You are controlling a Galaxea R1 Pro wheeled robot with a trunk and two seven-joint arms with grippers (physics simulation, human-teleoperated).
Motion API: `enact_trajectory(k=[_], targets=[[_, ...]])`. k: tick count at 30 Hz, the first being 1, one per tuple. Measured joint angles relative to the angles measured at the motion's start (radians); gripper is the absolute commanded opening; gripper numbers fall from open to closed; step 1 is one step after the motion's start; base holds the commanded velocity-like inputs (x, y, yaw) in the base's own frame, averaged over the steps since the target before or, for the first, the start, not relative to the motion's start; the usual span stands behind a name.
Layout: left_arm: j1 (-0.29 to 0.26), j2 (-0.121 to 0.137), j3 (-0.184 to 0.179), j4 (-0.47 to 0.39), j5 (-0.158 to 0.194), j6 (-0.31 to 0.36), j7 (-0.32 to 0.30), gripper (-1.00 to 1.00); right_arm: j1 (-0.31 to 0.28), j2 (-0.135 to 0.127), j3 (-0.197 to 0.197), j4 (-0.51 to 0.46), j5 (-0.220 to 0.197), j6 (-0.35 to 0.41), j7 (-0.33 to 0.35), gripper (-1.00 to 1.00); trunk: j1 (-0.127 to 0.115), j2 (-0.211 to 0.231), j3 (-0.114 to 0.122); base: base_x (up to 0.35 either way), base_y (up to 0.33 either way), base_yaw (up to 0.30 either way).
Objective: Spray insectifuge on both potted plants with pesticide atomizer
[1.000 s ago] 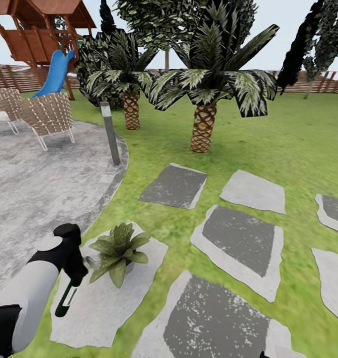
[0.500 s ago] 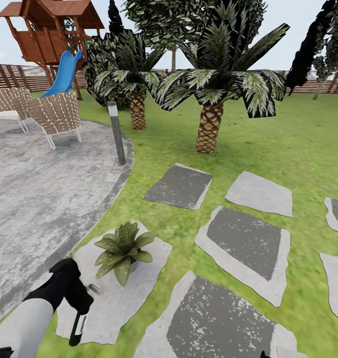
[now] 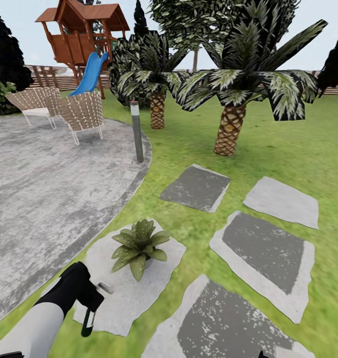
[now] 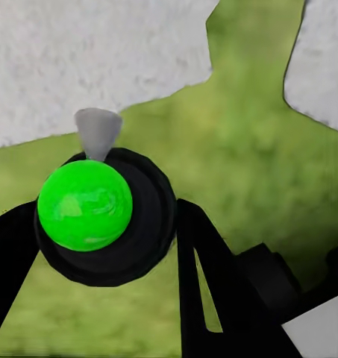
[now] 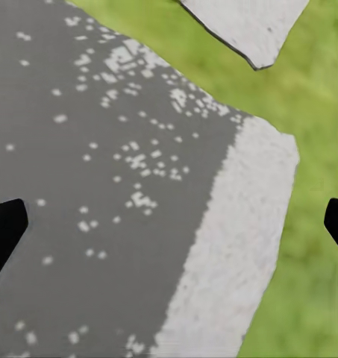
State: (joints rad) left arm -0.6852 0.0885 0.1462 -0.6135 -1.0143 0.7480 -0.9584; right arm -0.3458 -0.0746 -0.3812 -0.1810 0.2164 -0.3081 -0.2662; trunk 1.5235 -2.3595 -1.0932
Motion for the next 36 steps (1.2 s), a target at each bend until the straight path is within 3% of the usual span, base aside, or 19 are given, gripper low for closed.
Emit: enact_trajectory(k=[3,20,36], targets=[[0.0,-0.001,0.002,0.0,0.021,0.001,0.011,-1.0,0.0,-0.001,0.0,0.0,0.0,0.0,0.0,1.0,0.0,0.0,0.0,0.024,-0.016,0.159],[0.0,-0.011,-0.001,-0.048,0.048,0.002,0.013,-1.0,0.0,-0.001,0.0,0.001,0.0,0.0,-0.001,1.0,0.0,0.0,0.0,0.137,-0.233,0.013],[0.0,-0.023,-0.002,-0.051,0.045,0.006,0.016,-1.0,0.0,0.001,0.0,0.002,0.0,0.0,-0.002,1.0,0.0,0.0,0.0,-0.035,-0.299,0.262]])
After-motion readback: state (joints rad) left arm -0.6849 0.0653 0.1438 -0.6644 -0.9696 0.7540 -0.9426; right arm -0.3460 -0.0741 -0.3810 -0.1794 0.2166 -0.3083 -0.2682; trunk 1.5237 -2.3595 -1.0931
